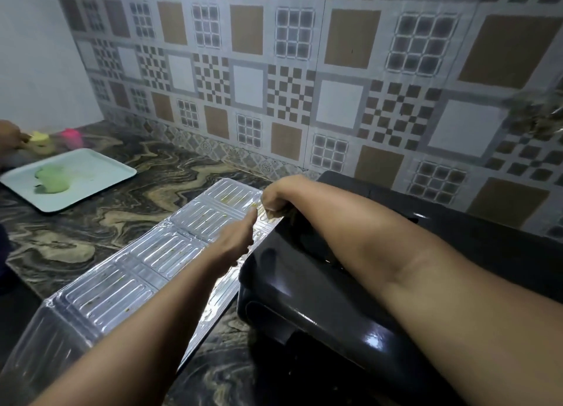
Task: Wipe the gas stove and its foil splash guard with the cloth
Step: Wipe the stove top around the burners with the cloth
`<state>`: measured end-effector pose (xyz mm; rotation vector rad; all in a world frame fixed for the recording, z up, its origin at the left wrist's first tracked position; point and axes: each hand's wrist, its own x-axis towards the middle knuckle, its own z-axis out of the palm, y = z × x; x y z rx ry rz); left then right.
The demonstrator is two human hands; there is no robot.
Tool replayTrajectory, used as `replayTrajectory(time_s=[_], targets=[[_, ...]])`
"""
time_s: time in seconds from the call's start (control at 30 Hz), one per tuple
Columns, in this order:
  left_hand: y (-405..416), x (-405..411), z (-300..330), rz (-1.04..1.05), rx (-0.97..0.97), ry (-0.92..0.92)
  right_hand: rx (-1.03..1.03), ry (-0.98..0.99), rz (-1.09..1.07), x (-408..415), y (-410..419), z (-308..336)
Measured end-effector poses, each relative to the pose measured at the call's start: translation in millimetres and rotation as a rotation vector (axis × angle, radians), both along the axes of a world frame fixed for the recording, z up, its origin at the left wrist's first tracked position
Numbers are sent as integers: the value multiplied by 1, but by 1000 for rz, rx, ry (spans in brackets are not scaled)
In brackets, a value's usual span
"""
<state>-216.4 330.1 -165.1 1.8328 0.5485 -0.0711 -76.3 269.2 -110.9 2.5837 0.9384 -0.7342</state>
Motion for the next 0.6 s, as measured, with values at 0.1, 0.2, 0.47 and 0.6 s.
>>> replayTrajectory(time_s=[0.1,0.2,0.47,0.6], targets=[[-10,18,2,-47,119,-54,38,-20,-37,48,-8,-9],[-17,40,4,-55,205,-129,117,-72,-38,91,-19,-16],[-64,94,22,-151,681,-308,171,-47,-48,119,-79,9],[-91,116,23,-330,870,-229,232,-38,-14,163,-99,-15]])
